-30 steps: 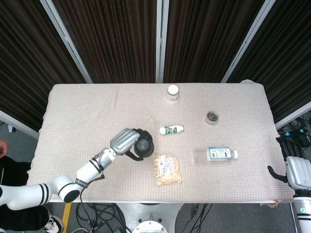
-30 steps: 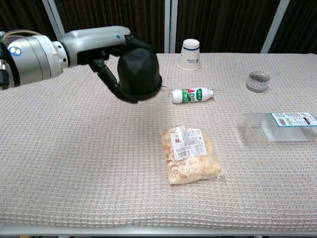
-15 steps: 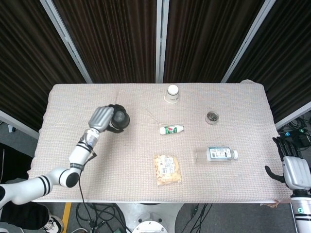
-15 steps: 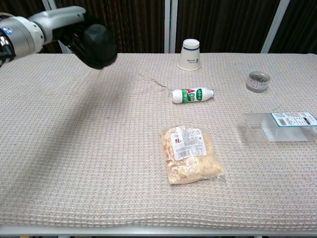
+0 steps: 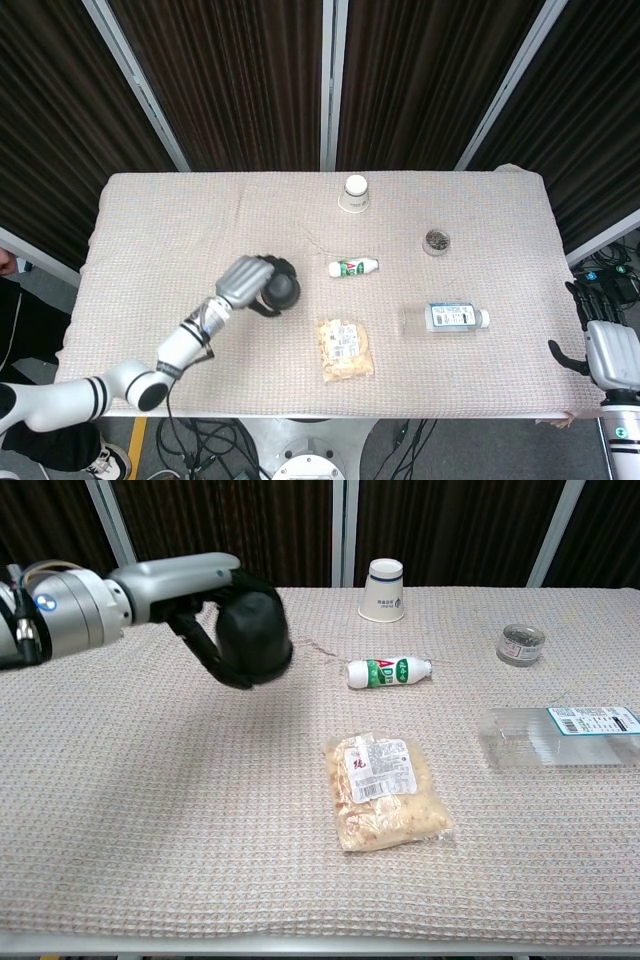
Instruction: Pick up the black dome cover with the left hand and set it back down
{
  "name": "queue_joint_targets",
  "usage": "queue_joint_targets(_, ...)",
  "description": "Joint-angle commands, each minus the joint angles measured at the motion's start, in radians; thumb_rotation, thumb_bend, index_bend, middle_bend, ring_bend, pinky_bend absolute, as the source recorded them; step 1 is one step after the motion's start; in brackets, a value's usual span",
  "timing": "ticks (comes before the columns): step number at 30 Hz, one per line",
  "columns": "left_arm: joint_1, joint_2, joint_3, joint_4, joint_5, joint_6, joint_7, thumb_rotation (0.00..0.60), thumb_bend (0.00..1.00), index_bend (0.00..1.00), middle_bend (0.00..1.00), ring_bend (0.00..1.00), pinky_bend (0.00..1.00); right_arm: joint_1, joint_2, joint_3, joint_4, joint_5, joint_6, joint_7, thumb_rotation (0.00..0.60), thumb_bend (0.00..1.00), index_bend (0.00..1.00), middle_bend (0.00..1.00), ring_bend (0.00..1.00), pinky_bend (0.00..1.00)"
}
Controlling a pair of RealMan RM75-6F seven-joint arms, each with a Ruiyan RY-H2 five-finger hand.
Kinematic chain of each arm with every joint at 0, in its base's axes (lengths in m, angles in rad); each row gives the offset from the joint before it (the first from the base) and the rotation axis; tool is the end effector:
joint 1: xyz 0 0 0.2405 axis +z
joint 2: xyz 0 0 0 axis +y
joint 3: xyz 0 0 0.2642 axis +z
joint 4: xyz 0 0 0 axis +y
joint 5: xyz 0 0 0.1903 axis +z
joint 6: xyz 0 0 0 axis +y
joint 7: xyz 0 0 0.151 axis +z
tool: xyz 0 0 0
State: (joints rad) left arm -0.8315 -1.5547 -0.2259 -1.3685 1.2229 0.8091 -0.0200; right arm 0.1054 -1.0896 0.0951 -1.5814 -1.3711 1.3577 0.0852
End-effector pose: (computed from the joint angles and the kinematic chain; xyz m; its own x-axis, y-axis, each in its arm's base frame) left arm -0.1247 0.3787 -0.0045 0.2764 0.3728 0.8858 0.9017 -0.4194 -0.1048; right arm -0.3349 -0.2015 0.1910 0.3445 -0.0605 0.9368 -0.9308 0.1081 0.3493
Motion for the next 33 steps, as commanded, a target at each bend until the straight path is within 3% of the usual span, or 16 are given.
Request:
queue_joint_targets(1, -0.068, -0.004, -0.1, 0.352, -0.267, -0.134, 0.028, 0.6, 0.18, 0.34, 0.44, 0.31, 0.4, -0.003, -0.001, 0.001, 0.001, 0.001, 0.004, 0.003, 0.6, 0.2, 0.03, 0.05, 0.0, 0.01)
queue_joint_targets(4, -0.059, 0.005, -0.106, 0.313, -0.278, -0.138, 0.003, 0.6, 0.18, 0.34, 0.44, 0.31, 0.4, -0.004, -0.002, 0.0, 0.006, 0.002, 0.003, 0.006, 0.6, 0.2, 0.03, 0.05, 0.0, 0.01)
queue_joint_targets(7, -0.019, 0.029, -0.077, 0.123, -0.192, -0.097, -0.047, 0.6, 0.18, 0.34, 0.44, 0.31, 0.4, -0.001, -0.003, -0.001, 0.009, 0.003, -0.004, 0.008, 0.6, 0.2, 0.03, 0.05, 0.0, 0.01)
queue_joint_targets(11, 0.045, 0.045, 0.017, -0.183, 0.008, -0.016, -0.104, 0.6, 0.18, 0.34, 0.44, 0.31, 0.4, -0.003, -0.002, -0.003, 0.008, -0.003, 0.001, 0.007, 0.6, 0.2, 0.03, 0.05, 0.0, 0.01)
queue_joint_targets(14, 0.067, 0.039, 0.086, -0.302, 0.116, 0.004, -0.141, 0.6, 0.18, 0.33, 0.44, 0.31, 0.4, -0.004, -0.001, -0.002, 0.009, 0.0, 0.0, 0.01, 0.6, 0.2, 0.03, 0.05, 0.0, 0.01)
queue_joint_targets(16, 0.068, 0.04, 0.097, -0.317, 0.138, 0.004, -0.158, 0.6, 0.18, 0.32, 0.44, 0.31, 0.4, -0.004, 0.0, -0.003, 0.012, 0.0, -0.003, 0.014, 0.6, 0.2, 0.03, 0.05, 0.0, 0.01)
queue_joint_targets(21, 0.051, 0.027, 0.017, -0.178, 0.056, 0.036, -0.138, 0.6, 0.18, 0.32, 0.44, 0.31, 0.4, -0.001, -0.001, 0.001, 0.022, 0.011, -0.013, 0.025, 0.6, 0.2, 0.03, 0.05, 0.0, 0.01)
queue_joint_targets(26, 0.014, -0.029, -0.083, 0.098, -0.09, 0.072, -0.035, 0.6, 0.18, 0.32, 0.44, 0.31, 0.4, 0.004, -0.006, 0.001, 0.024, 0.014, -0.023, 0.023, 0.6, 0.2, 0.03, 0.05, 0.0, 0.01)
queue_joint_targets(29, -0.01, -0.062, -0.105, 0.23, -0.159, 0.082, 0.062, 0.6, 0.18, 0.32, 0.44, 0.31, 0.4, 0.006, -0.007, 0.003, 0.022, 0.017, -0.026, 0.021, 0.6, 0.2, 0.03, 0.05, 0.0, 0.01)
queue_joint_targets(33, -0.019, -0.091, -0.119, 0.315, -0.224, 0.078, 0.121, 0.6, 0.18, 0.32, 0.44, 0.31, 0.39, 0.005, -0.006, 0.003, 0.021, 0.015, -0.022, 0.02, 0.6, 0.2, 0.03, 0.05, 0.0, 0.01)
